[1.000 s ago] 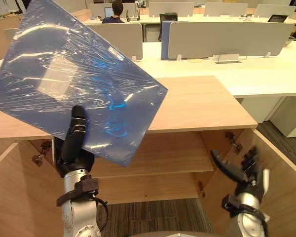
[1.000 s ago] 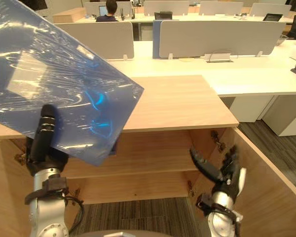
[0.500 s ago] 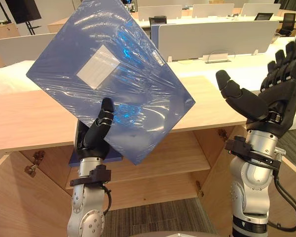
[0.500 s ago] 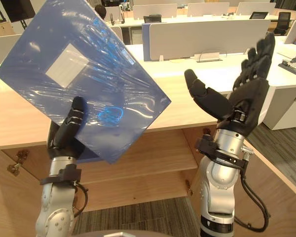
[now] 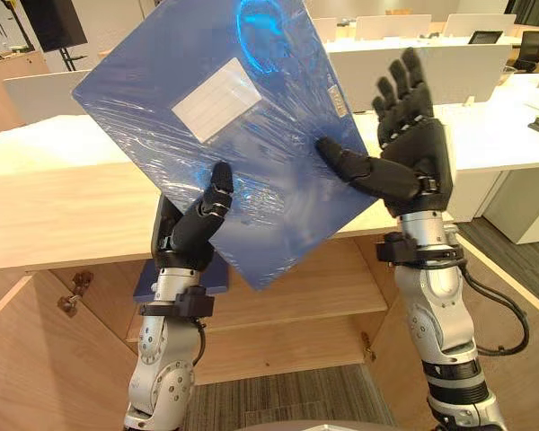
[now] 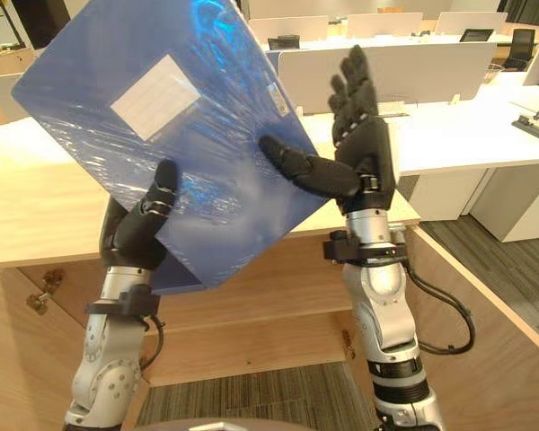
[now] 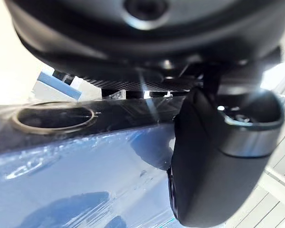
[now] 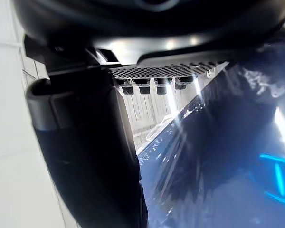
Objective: Walk over to the cabinet, pick up the folder, carry it to the office cabinet, place the folder inside the office cabinet, then close the office cabinet door
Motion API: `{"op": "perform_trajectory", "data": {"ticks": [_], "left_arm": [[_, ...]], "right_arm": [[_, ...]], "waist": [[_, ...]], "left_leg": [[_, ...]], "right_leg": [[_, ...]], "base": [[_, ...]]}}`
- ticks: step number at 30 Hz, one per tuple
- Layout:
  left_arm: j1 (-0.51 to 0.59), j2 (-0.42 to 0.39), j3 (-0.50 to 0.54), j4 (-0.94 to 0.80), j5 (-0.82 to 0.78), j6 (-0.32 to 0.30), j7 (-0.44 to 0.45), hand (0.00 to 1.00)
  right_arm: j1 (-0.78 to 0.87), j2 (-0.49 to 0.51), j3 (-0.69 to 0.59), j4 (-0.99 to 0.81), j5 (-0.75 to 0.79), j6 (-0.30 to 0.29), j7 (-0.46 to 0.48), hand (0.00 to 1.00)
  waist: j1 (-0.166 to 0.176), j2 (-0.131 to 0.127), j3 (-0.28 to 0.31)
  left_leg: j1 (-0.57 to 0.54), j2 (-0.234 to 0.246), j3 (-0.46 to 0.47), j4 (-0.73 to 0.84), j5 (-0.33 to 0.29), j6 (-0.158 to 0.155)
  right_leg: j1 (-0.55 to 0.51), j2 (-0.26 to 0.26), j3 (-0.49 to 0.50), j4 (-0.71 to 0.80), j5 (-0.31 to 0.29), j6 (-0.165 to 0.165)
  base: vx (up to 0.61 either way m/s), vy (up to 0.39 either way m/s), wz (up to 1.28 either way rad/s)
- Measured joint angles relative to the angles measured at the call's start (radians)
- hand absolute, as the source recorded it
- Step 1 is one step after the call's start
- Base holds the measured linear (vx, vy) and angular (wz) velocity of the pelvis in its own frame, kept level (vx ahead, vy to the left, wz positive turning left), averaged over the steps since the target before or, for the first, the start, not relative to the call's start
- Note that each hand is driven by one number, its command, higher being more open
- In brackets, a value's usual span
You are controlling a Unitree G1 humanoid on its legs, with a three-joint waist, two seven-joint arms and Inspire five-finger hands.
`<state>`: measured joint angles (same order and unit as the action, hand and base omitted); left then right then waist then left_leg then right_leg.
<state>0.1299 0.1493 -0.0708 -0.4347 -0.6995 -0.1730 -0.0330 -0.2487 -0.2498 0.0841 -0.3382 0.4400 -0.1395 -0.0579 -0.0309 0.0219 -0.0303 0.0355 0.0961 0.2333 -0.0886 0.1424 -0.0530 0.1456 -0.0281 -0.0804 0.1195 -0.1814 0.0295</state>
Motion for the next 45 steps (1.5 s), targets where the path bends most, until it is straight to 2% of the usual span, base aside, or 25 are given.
{"op": "perform_trajectory", "data": {"ticks": [5,9,10,13,14,15,17,21,24,25,33,36,37,39,40,41,42,44,45], "left_arm": [[0.000,0.034,0.007,0.011,-0.032,-0.004,0.001,0.00],[-0.030,0.129,0.014,0.046,-0.083,-0.015,-0.017,0.00],[-0.038,0.184,0.024,0.048,-0.100,-0.015,-0.031,0.00],[-0.062,0.342,0.043,0.048,-0.117,-0.017,-0.090,0.00],[-0.073,0.419,0.050,0.048,-0.122,-0.022,-0.115,0.00],[-0.076,0.491,0.057,0.048,-0.125,-0.026,-0.139,0.00],[-0.076,0.577,0.054,0.048,-0.143,-0.038,-0.160,0.00],[-0.075,0.710,0.047,0.058,-0.156,-0.045,-0.176,0.00],[-0.068,0.761,0.047,0.075,-0.160,-0.059,-0.206,0.00],[-0.062,0.771,0.041,0.075,-0.168,-0.059,-0.208,1.00],[0.032,0.826,-0.043,0.095,-0.196,-0.057,-0.208,1.00],[0.108,0.837,-0.111,0.125,-0.203,-0.050,-0.210,1.00],[0.142,0.835,-0.137,0.149,-0.199,-0.033,-0.221,1.00],[0.187,0.790,-0.172,0.206,-0.145,0.006,-0.260,1.00],[0.193,0.759,-0.181,0.227,-0.129,0.013,-0.268,1.00],[0.204,0.683,-0.185,0.272,-0.083,0.032,-0.286,1.00],[0.208,0.650,-0.191,0.290,-0.059,0.040,-0.294,1.00],[0.219,0.534,-0.198,0.351,-0.019,0.055,-0.328,1.00],[0.219,0.513,-0.199,0.365,-0.014,0.056,-0.336,1.00]], "right_arm": [[-0.063,-0.086,0.051,0.066,0.074,0.006,0.045,1.00],[-0.101,-0.190,0.099,0.101,0.103,0.010,0.083,1.00],[-0.114,-0.227,0.119,0.113,0.117,0.010,0.103,0.00],[-0.134,-0.340,0.184,0.124,0.157,0.018,0.153,0.00],[-0.148,-0.401,0.226,0.133,0.168,0.024,0.179,0.00],[-0.157,-0.456,0.257,0.141,0.216,0.038,0.202,0.00],[-0.162,-0.545,0.309,0.143,0.302,0.045,0.233,0.00],[-0.180,-0.711,0.412,0.146,0.430,0.055,0.303,0.00],[-0.180,-0.767,0.447,0.144,0.487,0.071,0.367,0.00],[-0.180,-0.771,0.452,0.141,0.501,0.075,0.369,0.00],[-0.187,-0.832,0.459,0.133,0.461,0.090,0.374,0.00],[-0.188,-0.839,0.452,0.117,0.324,0.110,0.367,0.00],[-0.188,-0.826,0.438,0.093,0.227,0.120,0.361,0.00],[-0.184,-0.740,0.370,0.036,-0.009,0.121,0.357,0.00],[-0.177,-0.700,0.347,0.015,-0.077,0.117,0.356,0.00],[-0.154,-0.609,0.309,-0.037,-0.187,0.098,0.348,0.00],[-0.146,-0.558,0.300,-0.061,-0.259,0.076,0.344,0.00],[-0.127,-0.408,0.294,-0.125,-0.414,-0.016,0.315,0.00],[-0.124,-0.387,0.294,-0.130,-0.446,-0.042,0.305,0.00]], "waist": [[0.000,-0.005,0.003],[0.000,-0.005,0.003],[0.000,-0.005,0.003],[-0.001,-0.005,0.003],[0.001,-0.006,0.003],[0.004,-0.006,0.003],[0.012,-0.007,0.003],[0.025,-0.014,0.005],[0.028,-0.022,0.007],[0.028,-0.024,0.006],[0.033,-0.034,0.001],[0.030,-0.034,0.001],[0.027,-0.034,0.001],[0.024,-0.032,0.002],[0.024,-0.032,0.002],[0.026,-0.034,0.003],[0.027,-0.035,0.004],[0.033,-0.041,0.007],[0.036,-0.042,0.007]], "left_leg": [[-0.003,-0.001,-0.001,0.000,0.005,0.003],[-0.006,-0.001,-0.007,-0.001,0.011,0.006],[-0.008,-0.001,-0.011,-0.004,0.013,0.007],[-0.013,-0.002,-0.022,-0.005,0.017,0.008],[-0.014,-0.003,-0.025,-0.005,0.019,0.008],[-0.014,-0.003,-0.027,-0.005,0.020,0.009],[-0.016,-0.004,-0.029,-0.005,0.021,0.010],[-0.021,-0.005,-0.037,-0.006,0.025,0.010],[-0.026,-0.006,-0.045,-0.006,0.026,0.009],[-0.028,-0.006,-0.045,-0.006,0.026,0.009],[-0.040,-0.009,-0.049,-0.005,0.027,0.009],[-0.040,-0.008,-0.049,-0.005,0.026,0.008],[-0.043,-0.007,-0.048,-0.005,0.025,0.007],[-0.057,-0.004,-0.047,-0.005,0.026,0.007],[-0.060,-0.003,-0.047,-0.005,0.027,0.007],[-0.061,-0.004,-0.046,-0.005,0.027,0.007],[-0.061,-0.004,-0.047,-0.005,0.027,0.007],[-0.061,-0.006,-0.049,-0.005,0.027,0.007],[-0.061,-0.007,-0.051,-0.005,0.027,0.007]], "right_leg": [[-0.002,0.000,-0.001,-0.002,0.006,0.003],[-0.002,0.000,-0.006,-0.001,0.010,0.003],[-0.003,0.000,-0.010,-0.002,0.011,0.002],[-0.002,0.000,-0.021,-0.002,0.013,0.001],[-0.002,0.000,-0.024,-0.002,0.014,0.002],[-0.001,-0.001,-0.026,-0.003,0.015,0.002],[-0.001,-0.005,-0.028,-0.004,0.016,0.002],[-0.001,-0.006,-0.037,-0.007,0.017,0.002],[-0.002,-0.006,-0.046,-0.009,0.017,0.002],[-0.003,-0.006,-0.046,-0.009,0.017,0.002],[-0.009,-0.008,-0.050,-0.014,0.020,0.003],[-0.010,-0.008,-0.050,-0.014,0.019,0.003],[-0.013,-0.007,-0.049,-0.013,0.019,0.003],[-0.031,-0.004,-0.047,-0.009,0.019,0.002],[-0.035,-0.004,-0.047,-0.007,0.019,0.002],[-0.037,-0.004,-0.047,-0.006,0.019,0.002],[-0.037,-0.005,-0.047,-0.006,0.019,0.002],[-0.036,-0.007,-0.050,-0.005,0.019,0.002],[-0.035,-0.007,-0.052,-0.005,0.019,0.002]], "base": [[-0.01,0.002,0.01],[-0.04,0.003,0.04],[-0.05,0.001,0.07],[-0.04,0.000,0.10],[-0.04,0.002,0.10],[-0.03,0.005,0.06],[-0.03,0.012,0.04],[-0.03,0.008,0.07],[-0.02,-0.002,0.09],[0.00,0.000,0.00],[0.00,0.000,0.00],[0.00,0.000,0.00],[-0.02,-0.006,-0.03],[-0.02,-0.005,-0.04],[0.00,0.000,0.00],[0.00,0.000,0.00],[0.00,0.000,0.00],[0.00,-0.004,0.04],[-0.01,-0.001,0.07]]}}
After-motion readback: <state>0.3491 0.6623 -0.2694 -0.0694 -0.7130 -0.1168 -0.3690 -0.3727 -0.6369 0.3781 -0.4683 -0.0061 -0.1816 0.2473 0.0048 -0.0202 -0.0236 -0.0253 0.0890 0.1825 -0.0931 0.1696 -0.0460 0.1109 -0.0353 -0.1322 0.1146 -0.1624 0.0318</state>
